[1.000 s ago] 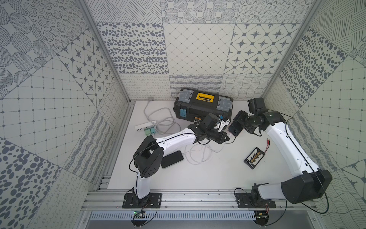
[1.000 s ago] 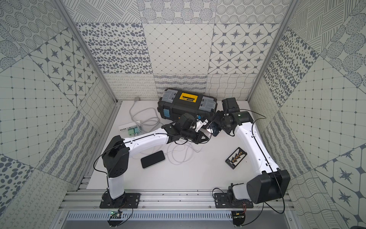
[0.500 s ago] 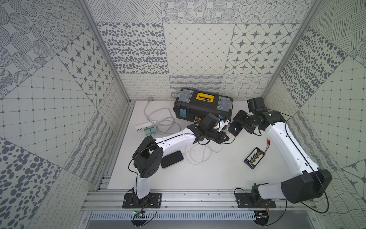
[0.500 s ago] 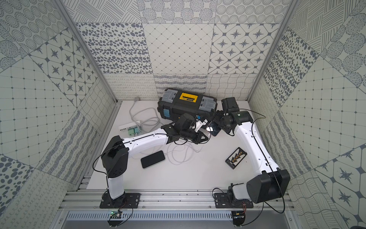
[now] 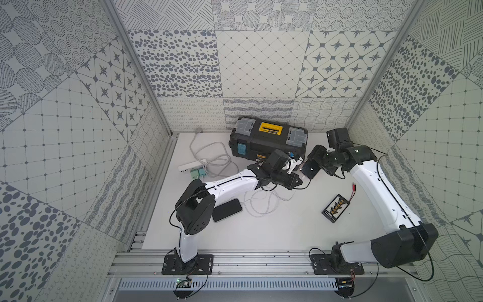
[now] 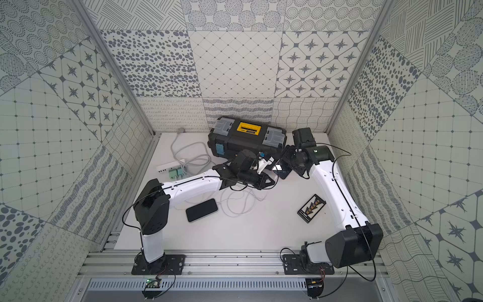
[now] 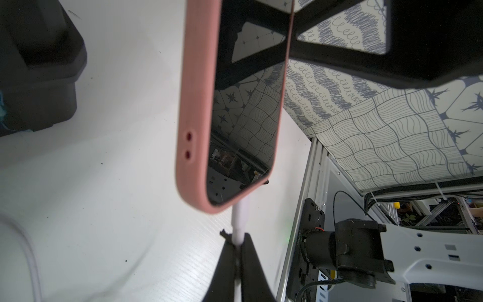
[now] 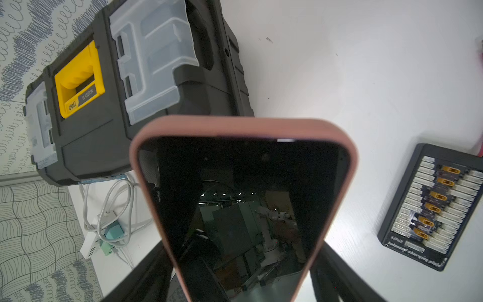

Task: Unplug the charging cable from the phone
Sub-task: Remove the charging cable from the phone.

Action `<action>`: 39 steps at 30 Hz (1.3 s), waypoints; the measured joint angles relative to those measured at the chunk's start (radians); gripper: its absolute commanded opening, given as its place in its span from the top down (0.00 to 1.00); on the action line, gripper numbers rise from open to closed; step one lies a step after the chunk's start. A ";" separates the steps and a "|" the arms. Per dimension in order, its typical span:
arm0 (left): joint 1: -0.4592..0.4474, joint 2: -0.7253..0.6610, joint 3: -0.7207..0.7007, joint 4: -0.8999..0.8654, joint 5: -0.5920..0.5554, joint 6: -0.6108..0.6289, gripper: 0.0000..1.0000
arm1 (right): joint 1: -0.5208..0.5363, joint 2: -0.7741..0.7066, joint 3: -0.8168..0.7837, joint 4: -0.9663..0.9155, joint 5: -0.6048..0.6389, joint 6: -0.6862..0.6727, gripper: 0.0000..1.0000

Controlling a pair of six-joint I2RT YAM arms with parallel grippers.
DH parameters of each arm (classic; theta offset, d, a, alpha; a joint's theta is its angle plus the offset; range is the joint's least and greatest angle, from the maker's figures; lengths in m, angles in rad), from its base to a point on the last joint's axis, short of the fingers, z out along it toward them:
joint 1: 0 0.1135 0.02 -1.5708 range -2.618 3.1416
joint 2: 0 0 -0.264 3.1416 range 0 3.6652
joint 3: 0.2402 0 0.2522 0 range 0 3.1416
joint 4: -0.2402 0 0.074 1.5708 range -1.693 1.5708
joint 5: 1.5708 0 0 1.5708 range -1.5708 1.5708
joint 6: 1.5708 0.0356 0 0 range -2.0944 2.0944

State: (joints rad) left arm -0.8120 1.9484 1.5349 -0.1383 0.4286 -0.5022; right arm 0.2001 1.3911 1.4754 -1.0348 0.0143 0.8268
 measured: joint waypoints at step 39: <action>0.079 -0.017 -0.044 -0.106 -0.106 -0.002 1.00 | -0.079 -0.052 -0.039 0.013 -0.010 -0.087 0.48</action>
State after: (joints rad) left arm -0.7330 1.9312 1.4910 -0.2440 0.3222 -0.5037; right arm 0.1207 1.3392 1.4361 -1.0218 0.0040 0.7395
